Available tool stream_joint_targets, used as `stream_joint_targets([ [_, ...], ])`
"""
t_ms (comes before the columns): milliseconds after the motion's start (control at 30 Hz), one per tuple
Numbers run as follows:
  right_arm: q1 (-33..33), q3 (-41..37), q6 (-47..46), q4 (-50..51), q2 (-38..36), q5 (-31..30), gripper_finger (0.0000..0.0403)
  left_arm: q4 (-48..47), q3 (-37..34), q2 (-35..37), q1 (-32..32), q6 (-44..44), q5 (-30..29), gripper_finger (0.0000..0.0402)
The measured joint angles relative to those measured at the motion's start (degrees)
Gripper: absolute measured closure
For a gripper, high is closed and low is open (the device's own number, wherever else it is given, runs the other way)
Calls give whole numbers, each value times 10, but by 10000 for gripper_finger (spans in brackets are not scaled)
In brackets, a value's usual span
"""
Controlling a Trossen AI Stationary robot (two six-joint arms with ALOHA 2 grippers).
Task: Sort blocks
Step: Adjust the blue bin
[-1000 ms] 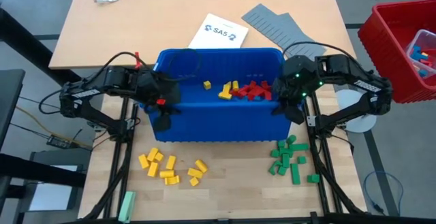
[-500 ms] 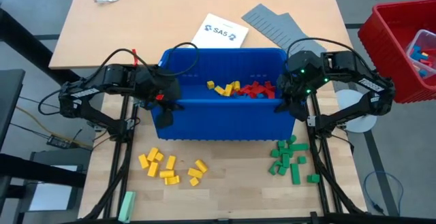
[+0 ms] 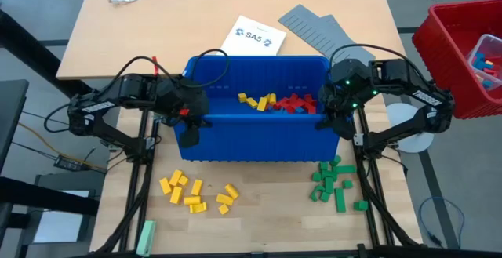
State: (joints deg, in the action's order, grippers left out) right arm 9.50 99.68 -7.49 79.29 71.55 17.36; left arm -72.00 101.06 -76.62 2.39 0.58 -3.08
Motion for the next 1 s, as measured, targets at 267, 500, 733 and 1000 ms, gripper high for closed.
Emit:
stream_joint_targets([
  [267,0,-25,20,-6,2,-19,329,8,-28,-3,-2,12,-3,321],
  [500,-18,-82,17,-19,2,-30,329,14,-74,-4,-9,25,-5,321],
  [733,-45,-156,14,-52,3,-59,329,47,-154,-4,-29,51,-5,321],
  [1000,-77,-252,-2,-101,2,-78,328,138,-264,-4,-48,78,17,318],
])
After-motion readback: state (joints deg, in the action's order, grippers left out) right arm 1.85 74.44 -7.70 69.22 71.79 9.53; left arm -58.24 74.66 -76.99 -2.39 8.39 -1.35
